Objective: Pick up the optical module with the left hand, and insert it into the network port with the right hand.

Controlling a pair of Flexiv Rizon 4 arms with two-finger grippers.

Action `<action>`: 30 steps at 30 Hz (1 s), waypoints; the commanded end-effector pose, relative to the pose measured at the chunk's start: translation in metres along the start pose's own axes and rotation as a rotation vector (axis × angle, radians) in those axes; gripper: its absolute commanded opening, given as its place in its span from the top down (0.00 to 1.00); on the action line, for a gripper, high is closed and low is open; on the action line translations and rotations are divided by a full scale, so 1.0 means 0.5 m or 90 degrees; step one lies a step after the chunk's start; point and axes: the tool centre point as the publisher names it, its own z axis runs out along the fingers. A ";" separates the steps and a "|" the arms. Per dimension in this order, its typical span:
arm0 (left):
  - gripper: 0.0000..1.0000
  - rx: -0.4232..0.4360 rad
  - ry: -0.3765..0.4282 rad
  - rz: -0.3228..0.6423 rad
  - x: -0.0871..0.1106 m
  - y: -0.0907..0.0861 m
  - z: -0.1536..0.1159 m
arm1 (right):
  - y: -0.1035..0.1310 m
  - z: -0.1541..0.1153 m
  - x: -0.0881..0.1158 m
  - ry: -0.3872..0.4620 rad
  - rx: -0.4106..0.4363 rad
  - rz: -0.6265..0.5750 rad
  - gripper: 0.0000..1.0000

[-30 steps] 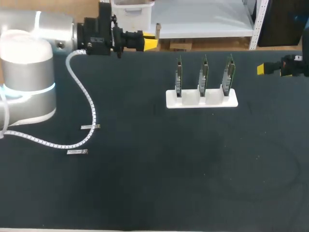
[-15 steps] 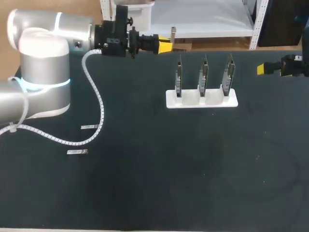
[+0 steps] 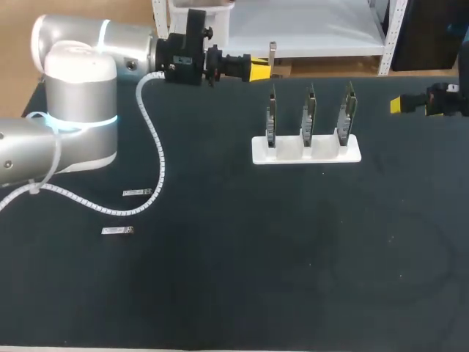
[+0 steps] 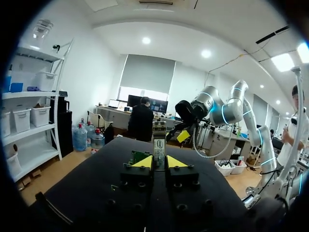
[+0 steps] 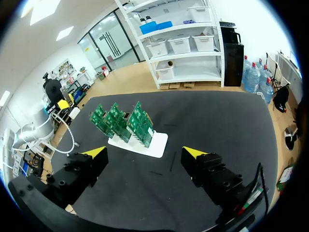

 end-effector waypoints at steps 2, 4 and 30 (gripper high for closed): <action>1.00 0.011 -0.002 -0.010 0.009 0.019 0.007 | 0.000 0.000 0.000 0.000 0.000 0.000 0.00; 1.00 0.017 -0.002 -0.024 0.010 0.022 0.010 | 0.000 0.000 0.000 0.000 0.000 0.000 0.00; 1.00 0.021 -0.044 0.054 0.039 0.019 0.033 | 0.000 0.000 0.000 0.000 0.000 0.000 0.00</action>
